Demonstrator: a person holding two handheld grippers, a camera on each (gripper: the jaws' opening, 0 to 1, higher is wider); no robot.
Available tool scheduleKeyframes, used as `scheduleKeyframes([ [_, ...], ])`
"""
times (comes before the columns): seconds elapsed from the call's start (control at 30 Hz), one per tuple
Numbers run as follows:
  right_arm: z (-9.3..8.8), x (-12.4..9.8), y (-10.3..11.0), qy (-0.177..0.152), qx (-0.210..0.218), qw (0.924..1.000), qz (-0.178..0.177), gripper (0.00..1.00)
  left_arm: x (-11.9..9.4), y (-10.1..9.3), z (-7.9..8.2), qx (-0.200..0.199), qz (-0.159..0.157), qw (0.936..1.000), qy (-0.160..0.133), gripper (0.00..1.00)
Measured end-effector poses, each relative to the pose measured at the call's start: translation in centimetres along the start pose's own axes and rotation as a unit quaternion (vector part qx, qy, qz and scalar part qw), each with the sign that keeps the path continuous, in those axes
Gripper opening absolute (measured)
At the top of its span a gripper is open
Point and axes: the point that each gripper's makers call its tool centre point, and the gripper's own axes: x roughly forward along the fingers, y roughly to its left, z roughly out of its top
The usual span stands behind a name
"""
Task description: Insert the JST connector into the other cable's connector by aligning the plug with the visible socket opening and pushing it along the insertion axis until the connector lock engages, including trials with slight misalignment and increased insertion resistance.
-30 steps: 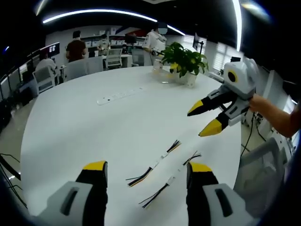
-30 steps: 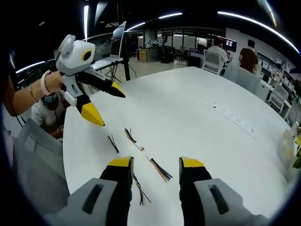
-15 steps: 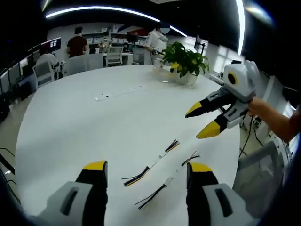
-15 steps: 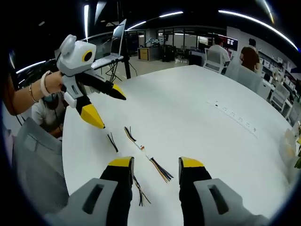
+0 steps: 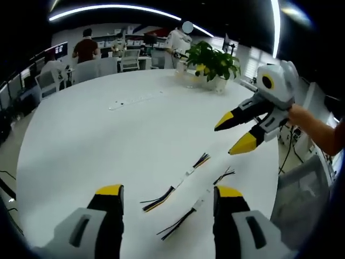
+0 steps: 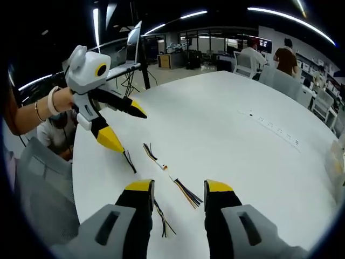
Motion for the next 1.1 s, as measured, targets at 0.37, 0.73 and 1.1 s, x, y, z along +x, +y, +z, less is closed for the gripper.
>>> scheduleKeyframes([
  [0.37,-0.7,0.4,0.1,0.009,0.0,1.0,0.002,0.34,0.7,0.1,-0.2,0.01,-0.007,0.9999,0.002,0.63],
  [0.73,-1.8,1.1,-0.2,0.023,-0.004,0.9997,0.003,0.34,0.6,0.6,-0.7,0.023,-0.008,0.9996,0.011,0.6],
  [1.1,-1.8,1.3,-0.6,0.022,-0.01,0.9997,0.007,0.33,0.8,0.3,-0.6,0.041,-0.015,0.999,0.0,0.57],
])
